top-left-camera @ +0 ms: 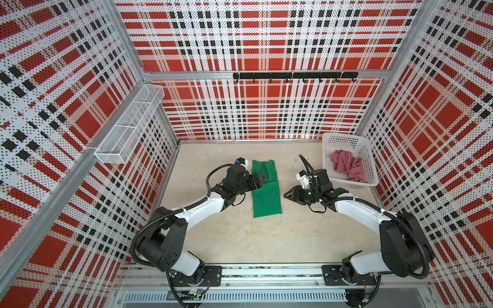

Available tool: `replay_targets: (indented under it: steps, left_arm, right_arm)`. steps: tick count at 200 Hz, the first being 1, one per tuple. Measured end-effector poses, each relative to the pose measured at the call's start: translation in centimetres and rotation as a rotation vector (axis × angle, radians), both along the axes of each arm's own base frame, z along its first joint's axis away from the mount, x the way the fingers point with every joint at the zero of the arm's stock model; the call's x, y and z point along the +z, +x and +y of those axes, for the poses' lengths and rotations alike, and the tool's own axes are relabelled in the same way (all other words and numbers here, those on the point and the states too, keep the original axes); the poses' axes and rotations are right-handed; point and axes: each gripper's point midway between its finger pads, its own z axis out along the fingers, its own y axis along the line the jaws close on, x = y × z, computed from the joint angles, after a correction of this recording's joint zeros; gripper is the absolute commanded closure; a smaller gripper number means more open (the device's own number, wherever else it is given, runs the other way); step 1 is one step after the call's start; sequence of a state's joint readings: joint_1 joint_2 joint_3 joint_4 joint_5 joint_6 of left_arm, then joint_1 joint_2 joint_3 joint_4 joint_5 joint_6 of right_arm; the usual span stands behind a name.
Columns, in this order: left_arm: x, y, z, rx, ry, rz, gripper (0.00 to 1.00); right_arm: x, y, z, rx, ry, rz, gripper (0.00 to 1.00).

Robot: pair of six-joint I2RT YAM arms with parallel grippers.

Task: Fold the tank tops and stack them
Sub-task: 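Draw both grippers back toward the robot to the folded edge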

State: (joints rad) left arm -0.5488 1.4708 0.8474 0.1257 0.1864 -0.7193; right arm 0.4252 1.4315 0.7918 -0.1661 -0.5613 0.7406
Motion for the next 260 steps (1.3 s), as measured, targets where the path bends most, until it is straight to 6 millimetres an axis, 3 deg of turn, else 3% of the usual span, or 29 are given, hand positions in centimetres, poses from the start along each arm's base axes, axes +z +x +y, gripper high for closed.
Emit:
replay_targets:
  steps: [19, 48, 66, 106, 140, 163, 178, 200, 220, 239, 260]
  left_arm:
    - [-1.2, -1.6, -0.6, -0.006, -0.029, 0.027, 0.36]
    - [-6.7, -3.4, -1.9, -0.011, -0.010, 0.161, 0.37]
    - [-8.8, -3.7, -2.4, -0.009, 0.001, 0.208, 0.37]
    - [-11.2, -3.5, -2.4, 0.010, 0.018, 0.245, 0.38]
    - [-11.6, -3.1, -1.7, 0.027, 0.037, 0.241, 0.37]
    - [-11.2, -3.2, -1.1, 0.030, 0.062, 0.237, 0.27]
    - [-9.7, -3.4, -0.6, 0.032, 0.075, 0.216, 0.22]
    - [-6.2, -3.8, -0.1, 0.030, 0.064, 0.161, 0.23]
    - [-4.5, -4.8, 0.6, 0.022, 0.032, 0.138, 0.25]
    - [-6.4, -7.4, 1.7, 0.011, 0.020, 0.196, 0.27]
    - [-10.9, -11.1, 3.4, 0.020, 0.009, 0.334, 0.29]
  right_arm:
    - [0.0, -0.5, 2.1, 0.045, 0.021, -0.009, 0.77]
    - [-2.2, -0.6, 4.6, 0.089, 0.034, 0.025, 0.79]
    - [-4.1, -0.2, 4.8, 0.083, 0.025, 0.043, 0.80]
    - [-8.8, -0.6, 3.6, 0.068, -0.070, 0.082, 0.80]
    - [-8.7, -0.3, 3.0, 0.073, -0.121, 0.041, 0.77]
    - [-7.1, -0.2, 2.4, 0.062, -0.146, 0.011, 0.68]
    - [-5.4, -0.3, 1.9, 0.050, -0.154, -0.016, 0.63]
    - [-3.1, -0.6, 1.5, 0.033, -0.145, -0.047, 0.57]
    - [-2.8, -1.3, 1.1, 0.022, -0.133, -0.033, 0.54]
    - [-4.0, -2.3, 0.4, 0.008, -0.140, 0.018, 0.51]
    - [-5.8, -3.8, -0.1, 0.001, -0.137, 0.083, 0.49]
